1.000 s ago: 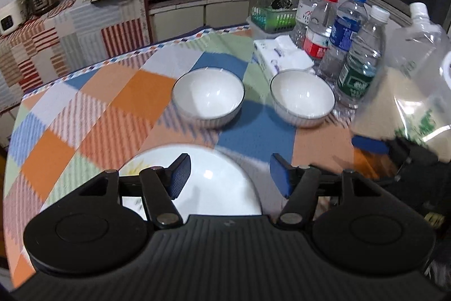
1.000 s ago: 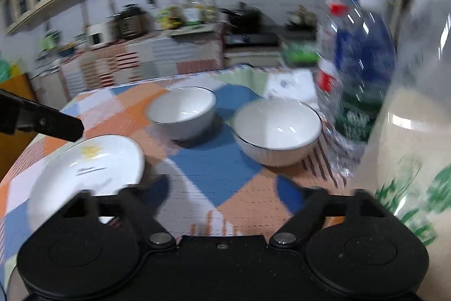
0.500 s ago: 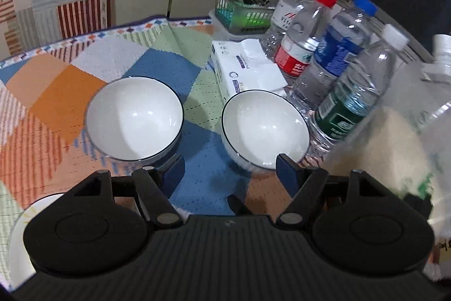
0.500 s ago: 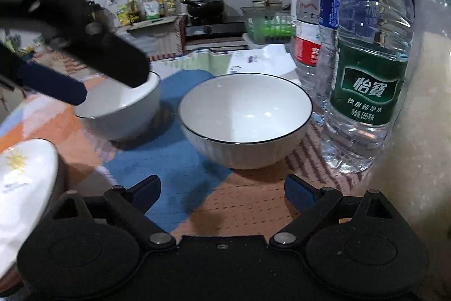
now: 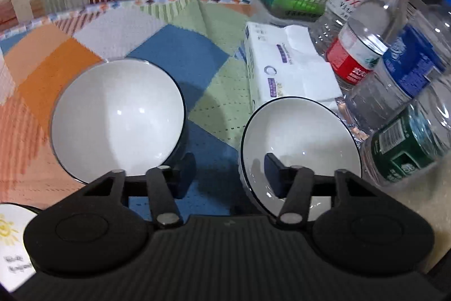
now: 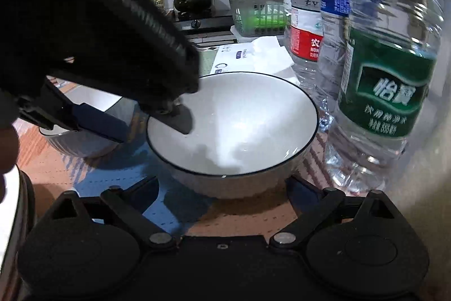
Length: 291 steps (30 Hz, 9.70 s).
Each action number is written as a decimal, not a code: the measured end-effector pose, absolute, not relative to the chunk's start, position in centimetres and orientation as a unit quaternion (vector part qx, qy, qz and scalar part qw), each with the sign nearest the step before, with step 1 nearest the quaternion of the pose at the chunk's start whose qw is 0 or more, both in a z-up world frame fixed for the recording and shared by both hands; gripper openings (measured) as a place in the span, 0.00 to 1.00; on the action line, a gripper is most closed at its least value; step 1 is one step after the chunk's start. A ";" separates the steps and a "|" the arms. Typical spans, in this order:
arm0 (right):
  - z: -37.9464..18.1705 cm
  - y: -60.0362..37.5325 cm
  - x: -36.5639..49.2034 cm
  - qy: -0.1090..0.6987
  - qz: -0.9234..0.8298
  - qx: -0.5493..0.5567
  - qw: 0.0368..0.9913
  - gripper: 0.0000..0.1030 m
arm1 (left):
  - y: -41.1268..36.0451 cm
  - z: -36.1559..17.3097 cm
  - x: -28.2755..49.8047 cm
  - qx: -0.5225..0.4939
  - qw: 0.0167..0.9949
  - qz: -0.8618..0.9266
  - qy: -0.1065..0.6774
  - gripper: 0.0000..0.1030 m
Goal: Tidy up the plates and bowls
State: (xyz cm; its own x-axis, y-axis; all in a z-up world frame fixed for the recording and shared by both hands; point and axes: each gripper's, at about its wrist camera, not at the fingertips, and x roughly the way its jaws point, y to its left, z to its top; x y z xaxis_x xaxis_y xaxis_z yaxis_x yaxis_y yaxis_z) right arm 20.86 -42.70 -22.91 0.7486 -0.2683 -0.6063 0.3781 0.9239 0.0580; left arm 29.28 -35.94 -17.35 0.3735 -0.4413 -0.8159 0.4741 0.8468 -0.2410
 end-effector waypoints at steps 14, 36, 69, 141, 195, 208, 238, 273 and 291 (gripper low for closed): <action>-22.8 -42.8 20.5 0.303 -0.134 0.070 0.941 0.94 | -35.3 -17.5 27.5 0.047 0.796 -0.308 0.519 0.12; -12.1 -32.2 8.4 0.249 -0.027 -0.014 0.968 0.94 | -23.4 -4.8 16.0 0.080 0.788 -0.315 0.523 0.13; -12.8 -22.4 -0.3 0.338 0.079 0.005 0.938 0.93 | -11.3 -7.3 8.0 0.086 0.734 -0.290 0.607 0.13; -8.3 -32.1 5.2 0.328 0.112 -0.026 0.938 0.94 | -11.7 -6.5 12.4 0.163 0.787 -0.244 0.542 0.38; -19.9 -44.2 33.2 0.467 -0.037 0.273 0.840 0.09 | -25.5 -14.8 33.4 0.040 0.823 -0.229 0.519 0.13; -12.1 -41.9 23.7 0.499 -0.002 0.180 0.848 0.11 | -22.3 -8.4 24.4 0.025 0.783 -0.293 0.549 0.14; -6.6 -31.8 8.4 0.513 0.124 0.161 0.834 0.13 | -10.3 -2.6 8.4 0.063 0.759 -0.322 0.562 0.14; -13.8 -24.1 7.2 0.428 0.110 -0.099 0.892 0.11 | -10.2 -12.2 9.9 0.079 0.719 -0.270 0.636 0.16; -11.1 -28.3 0.3 0.315 0.236 -0.082 0.916 0.70 | -4.9 -8.3 8.2 0.023 0.769 -0.355 0.531 0.50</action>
State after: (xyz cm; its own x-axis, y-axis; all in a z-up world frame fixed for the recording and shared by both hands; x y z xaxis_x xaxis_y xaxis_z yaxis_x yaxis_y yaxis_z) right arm 0.28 -28.27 -11.12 0.6908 0.3803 -0.6150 -0.4837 0.8752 -0.0020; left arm 8.19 -4.86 -8.28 0.1840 -0.5215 -0.8332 0.5713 0.7465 -0.3411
